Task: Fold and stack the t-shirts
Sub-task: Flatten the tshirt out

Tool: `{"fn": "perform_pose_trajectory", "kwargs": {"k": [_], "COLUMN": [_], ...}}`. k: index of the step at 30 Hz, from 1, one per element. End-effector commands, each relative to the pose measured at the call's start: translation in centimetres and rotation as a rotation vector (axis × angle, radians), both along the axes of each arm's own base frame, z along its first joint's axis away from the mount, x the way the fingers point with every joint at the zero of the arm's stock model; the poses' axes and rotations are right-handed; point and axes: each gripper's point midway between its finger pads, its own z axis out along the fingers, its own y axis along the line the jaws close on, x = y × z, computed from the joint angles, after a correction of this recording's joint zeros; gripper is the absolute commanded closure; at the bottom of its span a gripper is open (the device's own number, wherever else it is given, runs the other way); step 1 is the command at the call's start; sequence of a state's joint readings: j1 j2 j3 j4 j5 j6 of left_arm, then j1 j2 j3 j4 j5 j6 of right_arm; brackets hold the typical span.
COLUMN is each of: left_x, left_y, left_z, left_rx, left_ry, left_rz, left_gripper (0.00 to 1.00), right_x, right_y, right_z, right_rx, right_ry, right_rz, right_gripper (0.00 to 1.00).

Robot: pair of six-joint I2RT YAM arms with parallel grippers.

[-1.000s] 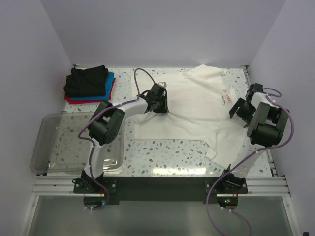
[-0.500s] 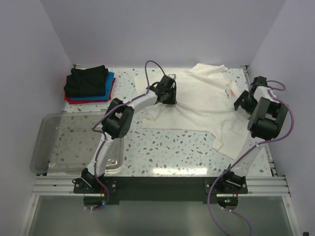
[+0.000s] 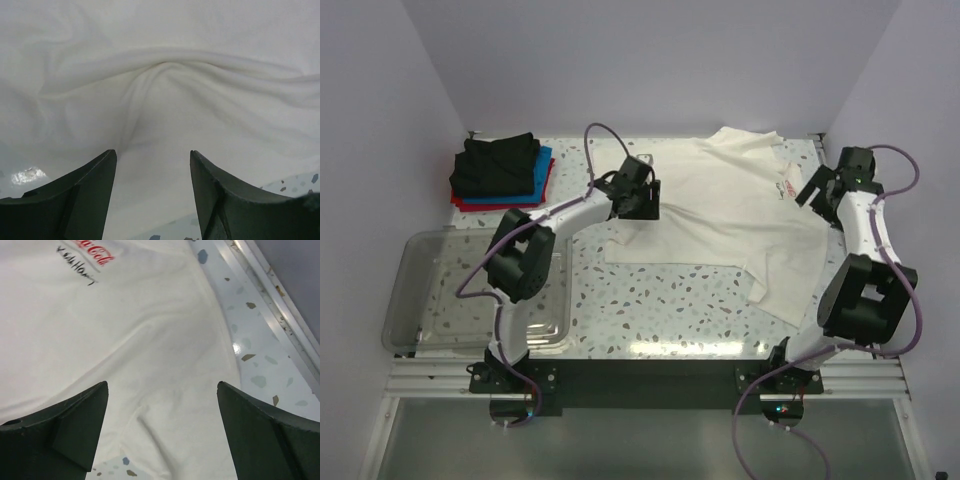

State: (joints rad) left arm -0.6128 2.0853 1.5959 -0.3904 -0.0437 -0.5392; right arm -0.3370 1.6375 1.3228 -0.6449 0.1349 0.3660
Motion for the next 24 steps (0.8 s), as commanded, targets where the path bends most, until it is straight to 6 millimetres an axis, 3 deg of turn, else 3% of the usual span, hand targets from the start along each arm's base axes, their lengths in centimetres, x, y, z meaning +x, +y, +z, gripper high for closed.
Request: {"fn": "perform_pose_trajectory", "kwargs": {"k": [1, 7, 10, 16, 24], "left_x": [-0.9, -3.2, -3.9, -4.5, -3.5], "left_y": [2.0, 2.4, 2.7, 4.2, 4.6], "left_z": [2.1, 0.7, 0.9, 0.7, -0.3], "left_rx": [-0.024, -0.059, -0.073, -0.030, 0.014], "left_ry": [-0.034, 0.022, 0.020, 0.000, -0.005], "left_rz": [0.054, 0.052, 0.066, 0.087, 0.098], "left_gripper": [0.34, 0.34, 0.34, 0.34, 0.34], "right_x": [-0.3, -1.1, -1.5, -3.5, -4.2], "right_y": [4.0, 10.6, 12.7, 15.1, 15.0], "right_z": [0.6, -1.7, -2.6, -5.3, -8.2], "right_rx": [0.006, 0.051, 0.077, 0.097, 0.097], "right_ry": [-0.020, 0.037, 0.045, 0.106, 0.167], "right_rz": [0.112, 0.258, 0.287, 0.325, 0.329], "right_gripper": [0.07, 0.07, 0.07, 0.08, 0.08]}}
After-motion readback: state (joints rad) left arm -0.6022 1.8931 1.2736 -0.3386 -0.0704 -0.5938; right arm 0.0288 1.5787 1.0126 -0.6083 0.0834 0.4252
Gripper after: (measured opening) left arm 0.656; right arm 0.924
